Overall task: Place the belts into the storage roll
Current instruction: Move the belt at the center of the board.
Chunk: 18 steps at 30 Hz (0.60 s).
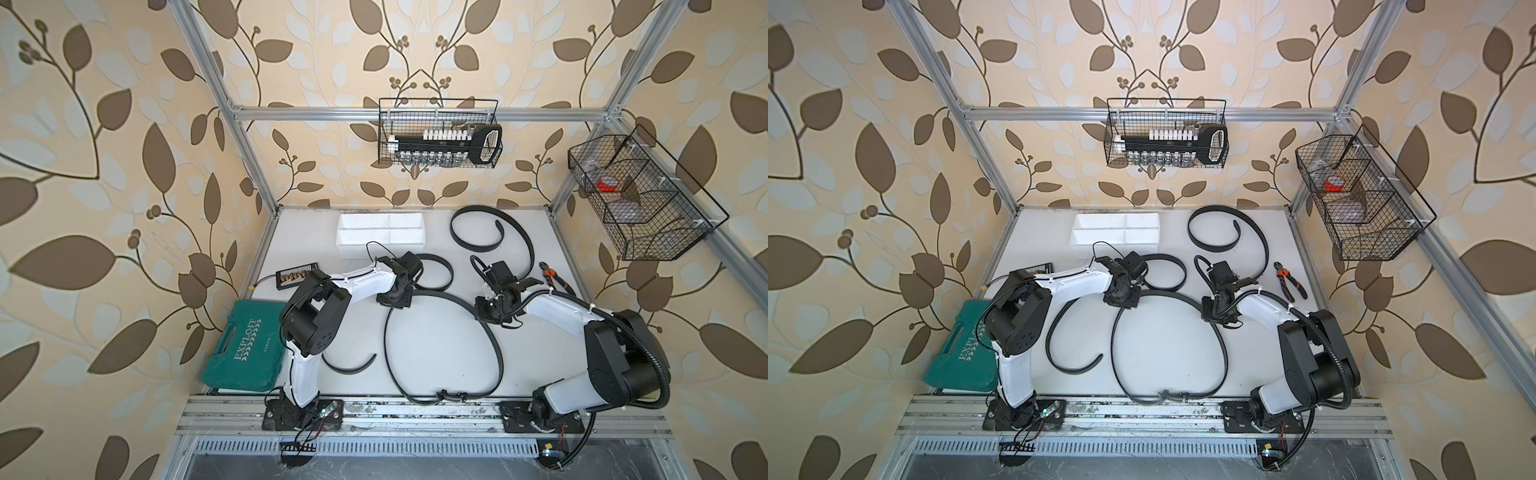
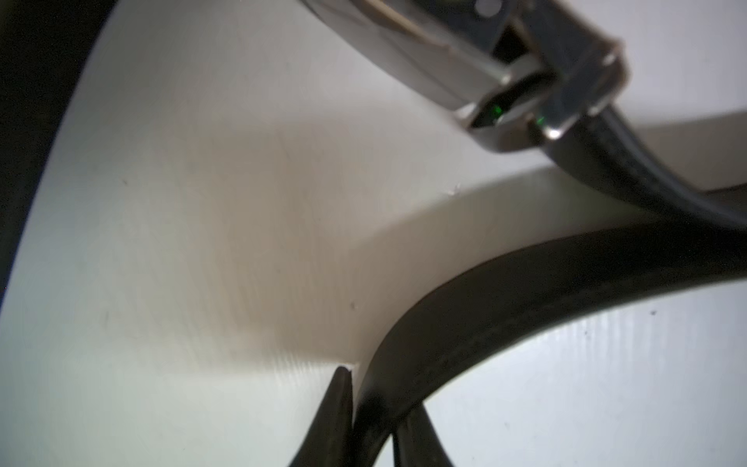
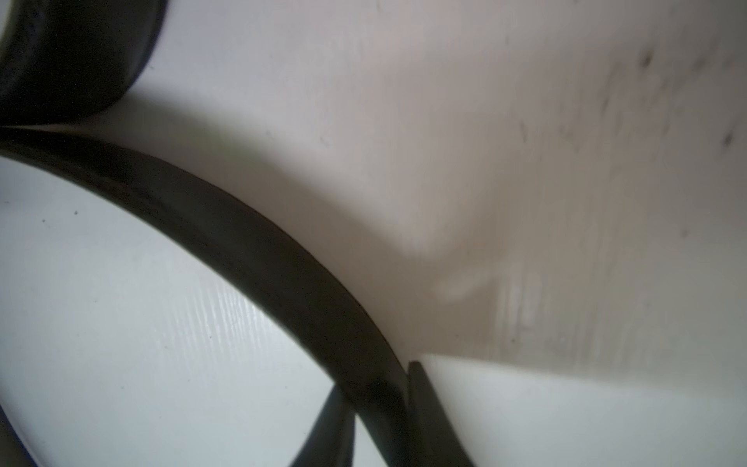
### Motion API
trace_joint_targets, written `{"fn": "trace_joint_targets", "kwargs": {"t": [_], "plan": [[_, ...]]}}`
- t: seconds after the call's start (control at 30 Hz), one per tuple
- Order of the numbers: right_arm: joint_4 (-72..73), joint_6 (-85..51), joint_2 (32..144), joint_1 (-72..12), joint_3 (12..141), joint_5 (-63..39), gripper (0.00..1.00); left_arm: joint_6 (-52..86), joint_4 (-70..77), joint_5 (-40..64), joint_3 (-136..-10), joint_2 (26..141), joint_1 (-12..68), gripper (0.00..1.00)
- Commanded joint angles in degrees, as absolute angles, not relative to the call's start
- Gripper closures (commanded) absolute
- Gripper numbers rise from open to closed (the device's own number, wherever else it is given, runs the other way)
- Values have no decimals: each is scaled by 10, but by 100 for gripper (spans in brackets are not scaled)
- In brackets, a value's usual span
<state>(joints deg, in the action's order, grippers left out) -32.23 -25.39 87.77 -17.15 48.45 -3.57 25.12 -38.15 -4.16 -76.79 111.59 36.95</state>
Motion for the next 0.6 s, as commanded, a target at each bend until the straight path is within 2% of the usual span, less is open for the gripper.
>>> {"fn": "trace_joint_targets", "kwargs": {"t": [0.0, 0.23, 0.3, 0.37, 0.43, 0.5, 0.53, 0.57], "plan": [[-330, -234, 928, -172, 559, 9, 87, 244, -377, -10, -806, 1137, 343, 80], [-367, -207, 1043, -172, 735, 25, 90, 241, -394, 22, -869, 1163, 309, 77], [-376, -198, 1042, -172, 749, 22, 84, 237, -393, 34, -852, 1142, 309, 71], [-376, -195, 1021, -172, 738, 23, 70, 232, -380, 47, -814, 1098, 310, 56], [-377, -194, 983, -172, 711, 23, 39, 229, -367, 50, -763, 1033, 316, 28], [-378, -197, 941, -172, 680, 11, 26, 231, -364, 50, -716, 969, 328, 7], [-378, -201, 923, -171, 664, 3, 22, 230, -365, 50, -694, 938, 339, 1], [-377, -207, 907, -172, 650, -5, 20, 230, -368, 49, -676, 911, 351, 1]]}}
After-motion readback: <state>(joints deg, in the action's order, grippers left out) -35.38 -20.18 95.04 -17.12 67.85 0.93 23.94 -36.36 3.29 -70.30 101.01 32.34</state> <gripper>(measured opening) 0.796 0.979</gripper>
